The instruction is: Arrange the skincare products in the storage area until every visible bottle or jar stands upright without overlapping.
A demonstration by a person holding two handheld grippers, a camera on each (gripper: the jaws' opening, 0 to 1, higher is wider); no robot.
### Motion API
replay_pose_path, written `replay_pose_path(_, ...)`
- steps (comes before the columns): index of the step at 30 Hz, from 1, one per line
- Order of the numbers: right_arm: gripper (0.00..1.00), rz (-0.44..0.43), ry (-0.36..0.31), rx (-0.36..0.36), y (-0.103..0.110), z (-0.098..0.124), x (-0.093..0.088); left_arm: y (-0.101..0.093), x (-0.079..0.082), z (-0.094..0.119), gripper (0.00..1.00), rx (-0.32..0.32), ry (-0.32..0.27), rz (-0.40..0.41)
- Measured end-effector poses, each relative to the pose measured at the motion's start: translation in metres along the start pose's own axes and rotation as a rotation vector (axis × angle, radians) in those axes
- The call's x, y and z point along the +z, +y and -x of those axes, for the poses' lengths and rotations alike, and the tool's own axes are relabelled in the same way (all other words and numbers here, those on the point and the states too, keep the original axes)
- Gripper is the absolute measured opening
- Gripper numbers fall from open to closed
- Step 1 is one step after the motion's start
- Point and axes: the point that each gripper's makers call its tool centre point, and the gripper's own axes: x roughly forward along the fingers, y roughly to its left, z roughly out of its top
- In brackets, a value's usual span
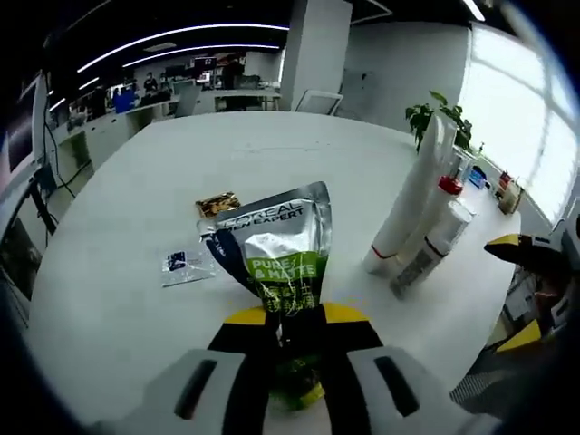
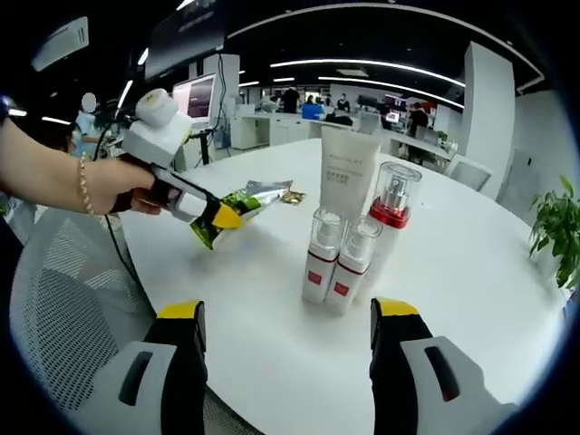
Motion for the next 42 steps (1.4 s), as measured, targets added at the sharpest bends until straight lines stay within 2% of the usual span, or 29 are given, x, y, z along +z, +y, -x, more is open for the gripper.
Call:
replay_pose_path(2,0.71,-0.009,-0.01,0.017,0.003,0.0,0.001,-0.003,0.004,0.006,0.15,-0.011,-0.027,0.007)
replay_pose_path(6,0.6,-0.026,-0.023,0.055,0.009,0.0,0.004,-0.013,0.009,0.019,0.15,-0.024,-0.058,-0.023)
replay_pose_path(8,0.6,-0.031,-0.032,0.068,0.012,0.001,0.007,-0.018,0.011,0.027,0.15,-0.034,-0.071,-0.03)
replay_pose_path(11,0.59,-0.031,-0.045,0.079,0.014,0.002,0.009,-0.021,0.012,0.033,0.16,-0.038,-0.08,-0.06)
replay_pose_path(14,0.55,-0.027,-0.09,0.1,0.019,0.006,0.02,-0.027,0.012,0.041,0.16,-0.042,-0.088,-0.092)
replay_pose_path(21,0.5,-0.072,-0.095,0.2,0.037,0.005,0.026,-0.045,0.006,0.056,0.16,-0.061,-0.084,-0.19)
replay_pose_path(25,0.43,-0.188,-0.147,0.27,0.046,0.012,0.044,-0.055,0.001,0.062,0.17,-0.091,-0.072,-0.279)
replay_pose_path(29,0.4,-0.316,-0.241,0.344,0.049,0.016,0.069,-0.071,-0.002,0.069,0.17,-0.133,-0.079,-0.294)
replay_pose_path(31,0.4,-0.369,-0.263,0.338,0.045,0.014,0.074,-0.079,-0.001,0.074,0.17,-0.152,-0.086,-0.271)
replay_pose_path(36,0.39,-0.414,-0.266,0.306,0.036,0.01,0.075,-0.081,0.006,0.084,0.18,-0.167,-0.115,-0.245)
replay_pose_path(38,0.37,-0.475,-0.269,0.322,0.037,0.009,0.076,-0.084,0.011,0.09,0.18,-0.173,-0.131,-0.249)
replay_pose_path(42,0.32,-0.609,-0.322,0.361,0.037,0.009,0.088,-0.092,0.019,0.098,0.17,-0.188,-0.161,-0.267)
